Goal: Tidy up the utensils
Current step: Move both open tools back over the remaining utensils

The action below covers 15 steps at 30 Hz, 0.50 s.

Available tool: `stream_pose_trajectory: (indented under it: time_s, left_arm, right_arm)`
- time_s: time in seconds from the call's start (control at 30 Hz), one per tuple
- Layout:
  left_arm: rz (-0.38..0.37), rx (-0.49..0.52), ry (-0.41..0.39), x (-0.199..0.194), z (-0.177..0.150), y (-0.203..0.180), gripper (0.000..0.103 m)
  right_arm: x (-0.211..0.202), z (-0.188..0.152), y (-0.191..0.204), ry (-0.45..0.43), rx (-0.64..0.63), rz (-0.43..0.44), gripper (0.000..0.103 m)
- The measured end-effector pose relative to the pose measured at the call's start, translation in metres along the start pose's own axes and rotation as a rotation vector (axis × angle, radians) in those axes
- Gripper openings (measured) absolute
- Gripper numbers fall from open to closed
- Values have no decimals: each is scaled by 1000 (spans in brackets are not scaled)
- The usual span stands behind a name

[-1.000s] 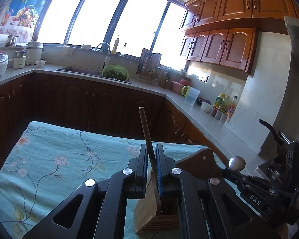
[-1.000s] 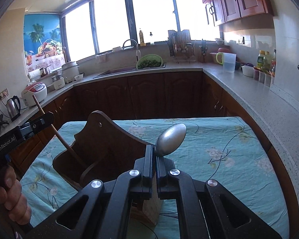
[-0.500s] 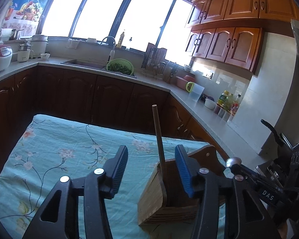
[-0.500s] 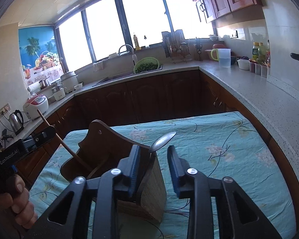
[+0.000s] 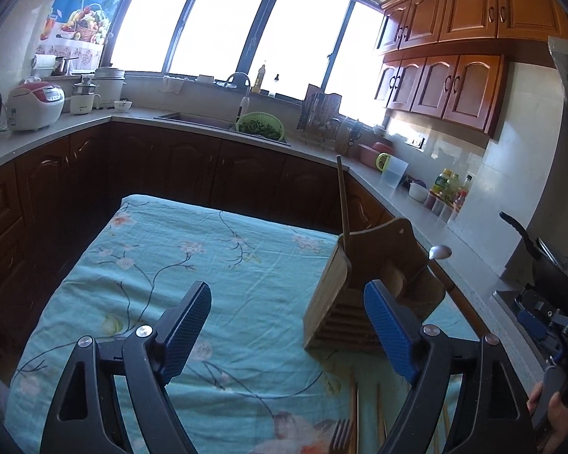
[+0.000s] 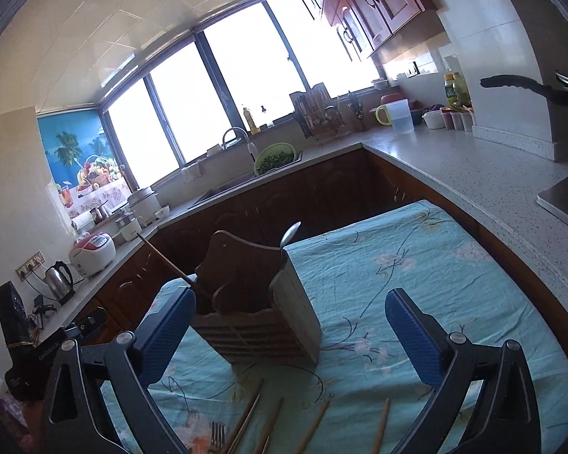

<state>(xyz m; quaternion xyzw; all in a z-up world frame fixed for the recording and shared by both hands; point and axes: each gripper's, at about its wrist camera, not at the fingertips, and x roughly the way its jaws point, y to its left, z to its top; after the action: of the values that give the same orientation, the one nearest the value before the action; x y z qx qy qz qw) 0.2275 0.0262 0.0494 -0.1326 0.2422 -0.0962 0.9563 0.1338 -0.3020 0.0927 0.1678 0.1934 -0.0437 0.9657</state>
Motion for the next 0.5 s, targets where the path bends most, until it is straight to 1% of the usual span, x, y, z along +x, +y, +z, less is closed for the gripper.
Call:
stream_pose_trajectory:
  time_s: [0.2,0.37,0.5]
  left_arm:
    - [16,-1,56,-39,-27,0,83]
    - [14,-5,100,-67,-45,-2,83]
    - [9,12,142,-77,-57,-6,83]
  right_arm:
    - [-37,-32,-5,20,-1,-43,101]
    - [-61,-62,-10,49,-19,-100,101]
    - [-70,-82,-16,86,1,-126,101]
